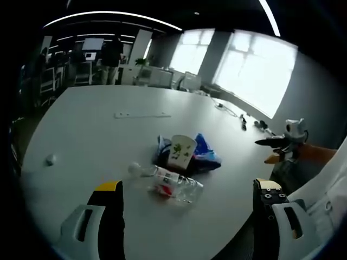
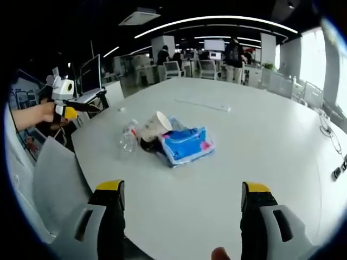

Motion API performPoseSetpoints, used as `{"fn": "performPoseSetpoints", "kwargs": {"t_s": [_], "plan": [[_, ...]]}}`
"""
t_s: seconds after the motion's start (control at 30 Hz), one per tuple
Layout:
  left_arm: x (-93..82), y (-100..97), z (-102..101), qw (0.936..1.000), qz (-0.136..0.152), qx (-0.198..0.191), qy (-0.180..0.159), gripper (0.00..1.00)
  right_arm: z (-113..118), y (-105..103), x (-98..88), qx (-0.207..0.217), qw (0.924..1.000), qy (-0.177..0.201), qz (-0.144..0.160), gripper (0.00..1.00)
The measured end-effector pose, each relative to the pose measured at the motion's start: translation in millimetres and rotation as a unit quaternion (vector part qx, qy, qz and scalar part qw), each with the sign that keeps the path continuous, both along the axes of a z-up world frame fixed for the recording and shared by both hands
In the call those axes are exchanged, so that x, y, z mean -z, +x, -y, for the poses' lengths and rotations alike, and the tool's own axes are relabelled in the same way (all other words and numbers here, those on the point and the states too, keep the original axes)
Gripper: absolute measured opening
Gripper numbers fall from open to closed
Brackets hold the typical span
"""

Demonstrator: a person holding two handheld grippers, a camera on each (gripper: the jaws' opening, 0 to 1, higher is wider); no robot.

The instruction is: Arrange the tabletop items into an orderly group along one side of the table until the central work area is clear of visible clutter.

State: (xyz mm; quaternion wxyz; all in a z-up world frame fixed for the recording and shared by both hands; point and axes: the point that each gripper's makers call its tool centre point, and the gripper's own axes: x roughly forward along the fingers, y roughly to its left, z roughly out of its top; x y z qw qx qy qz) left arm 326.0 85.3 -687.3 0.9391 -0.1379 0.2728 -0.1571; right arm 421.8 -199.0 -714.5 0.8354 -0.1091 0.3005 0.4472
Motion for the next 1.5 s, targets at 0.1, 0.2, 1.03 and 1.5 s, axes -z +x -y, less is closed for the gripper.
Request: {"fn": "performPoseSetpoints", "kwargs": {"t_s": [0.1, 0.2, 1.03, 1.5], "plan": [[1.4, 0.1, 0.5, 1.0, -0.002, 0.0, -0.004, 0.97, -9.2, -2.3, -0.6, -0.008, 1.0, 0.004, -0.001, 0.87], [3.5, 0.8, 0.3, 1.0, -0.004, -0.001, -0.006, 0.97, -20.5, -5.4, -0.6, -0.019, 0.9998, 0.005, -0.002, 0.87], [12.4, 0.1, -7.8, 0.9997, -0.016, -0.015, -0.015, 0.97, -85.7, -34.7, 6.4, -0.105, 0.9945, 0.001, -0.008, 0.84], [25.0, -2.1, -2.7, 0.9993, -0.027, -0.015, -0.021, 0.97, -107.2, -48.4, 15.3, -0.132, 0.9911, -0.008, -0.015, 0.82]]}}
